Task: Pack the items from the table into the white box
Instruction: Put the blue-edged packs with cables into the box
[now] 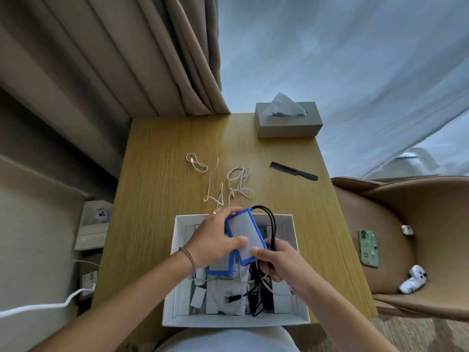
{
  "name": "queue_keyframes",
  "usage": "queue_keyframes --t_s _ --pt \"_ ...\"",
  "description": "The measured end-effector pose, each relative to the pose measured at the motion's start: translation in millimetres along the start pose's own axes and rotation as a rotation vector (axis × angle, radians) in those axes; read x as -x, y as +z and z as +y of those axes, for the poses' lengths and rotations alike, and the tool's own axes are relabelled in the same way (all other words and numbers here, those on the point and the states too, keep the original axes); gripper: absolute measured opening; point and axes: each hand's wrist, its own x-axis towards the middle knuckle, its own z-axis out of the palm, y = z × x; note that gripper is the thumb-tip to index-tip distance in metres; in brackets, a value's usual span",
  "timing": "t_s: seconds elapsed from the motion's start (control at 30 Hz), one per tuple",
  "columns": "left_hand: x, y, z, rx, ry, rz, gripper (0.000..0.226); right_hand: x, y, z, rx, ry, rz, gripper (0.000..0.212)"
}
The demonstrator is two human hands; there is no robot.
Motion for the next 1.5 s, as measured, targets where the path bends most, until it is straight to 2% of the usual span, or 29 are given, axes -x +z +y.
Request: queue_keyframes --t_s 0.1,0.17,0.3,0.47,0.53,0.63,0.73,0.9,0.93,1.07,1.13,1.23,1.33,1.43,1.5 --pt "9 20 -12 -0.206 0.063 -0.117 0.109 -3 0 18 -0.041 0.03 -0.001 0.019" --pt "9 31 -20 -0.388 0.107 -0.143 0.119 -6 0 27 -0.053 0.059 0.005 0.018" --pt "2 45 -32 -0.607 0.177 -0.086 0.112 -13 4 39 -0.049 0.098 0.031 0.017" --pt "-10 52 -44 -0.692 0.251 -0.126 0.104 -17 9 45 0.178 0.186 0.116 0.026" --pt "-13 54 -48 -0.72 0.269 -0.138 0.104 -15 8 48 0.336 0.157 0.161 0.028" --pt "-16 58 -53 -0.772 0.288 -0.138 0.106 -11 9 50 0.783 0.046 0.238 0.024" --pt "-19 59 -55 -0.8 0.296 -0.149 0.108 -8 17 49 1.113 -0.034 0.334 0.027" --pt "-19 56 -57 -0.862 0.332 -0.149 0.107 -5 22 43 1.436 0.065 0.285 0.007" --pt "-19 56 -58 -0.873 0.336 -0.153 0.107 -6 22 42 1.463 0.09 0.271 0.01" --pt "-13 51 -60 -0.887 0.318 -0.177 0.103 -7 22 38 1.478 0.048 0.282 0.016" --pt "-7 47 -57 -0.853 0.332 -0.159 0.089 -7 19 35 1.462 -0.049 0.325 0.018" --pt "0 33 -48 -0.732 0.45 -0.024 0.056 -10 15 22 1.372 -0.196 0.416 0.028" --pt "-2 12 -38 -0.583 0.529 0.171 0.033 -18 15 1 1.245 -0.303 0.505 0.034" --pt "-17 -11 -31 -0.542 0.533 0.29 0.022 -30 17 -25 1.125 -0.381 0.557 0.027" --pt "-33 -25 -29 -0.554 0.474 0.318 0.021 -38 20 -43 1.054 -0.41 0.565 0.022"
